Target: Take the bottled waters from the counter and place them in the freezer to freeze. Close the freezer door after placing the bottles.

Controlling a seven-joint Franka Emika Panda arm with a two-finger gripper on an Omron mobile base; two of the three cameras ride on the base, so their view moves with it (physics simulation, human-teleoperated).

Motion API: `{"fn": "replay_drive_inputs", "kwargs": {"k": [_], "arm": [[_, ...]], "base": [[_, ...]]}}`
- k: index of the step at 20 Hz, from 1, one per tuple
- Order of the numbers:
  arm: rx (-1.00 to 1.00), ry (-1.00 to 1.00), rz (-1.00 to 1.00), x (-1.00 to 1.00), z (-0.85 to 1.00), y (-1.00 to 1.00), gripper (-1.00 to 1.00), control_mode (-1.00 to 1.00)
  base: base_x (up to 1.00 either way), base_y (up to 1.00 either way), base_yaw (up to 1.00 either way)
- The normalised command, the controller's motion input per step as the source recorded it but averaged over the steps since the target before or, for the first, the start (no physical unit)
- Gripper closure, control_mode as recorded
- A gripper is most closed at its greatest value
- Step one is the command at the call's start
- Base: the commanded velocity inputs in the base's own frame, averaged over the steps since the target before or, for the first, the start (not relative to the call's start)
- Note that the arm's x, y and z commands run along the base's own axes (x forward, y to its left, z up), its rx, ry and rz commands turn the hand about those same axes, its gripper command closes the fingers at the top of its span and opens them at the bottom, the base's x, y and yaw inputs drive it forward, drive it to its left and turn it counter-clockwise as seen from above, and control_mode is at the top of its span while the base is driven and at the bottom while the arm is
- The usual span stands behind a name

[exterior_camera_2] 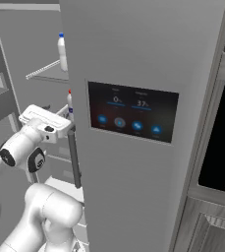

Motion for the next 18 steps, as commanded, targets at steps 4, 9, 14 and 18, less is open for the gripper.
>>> {"fn": "replay_drive_inputs", "kwargs": {"k": [4, 9, 14, 18], "arm": [[0.27, 0.1, -0.14, -1.0, 1.0, 0.0, -1.0, -1.0], [0.3, 0.23, -0.05, -1.0, 1.0, 0.01, -1.0, -1.0], [0.05, 0.25, -0.05, -0.72, 0.71, 0.42, -1.0, -1.0], [-0.1, 0.0, 0.11, -0.22, 0.0, 0.7, -1.0, -1.0]], "base": [[0.0, 0.0, 0.0], [0.0, 0.0, 0.0], [0.0, 0.0, 0.0], [0.0, 0.0, 0.0]]}}
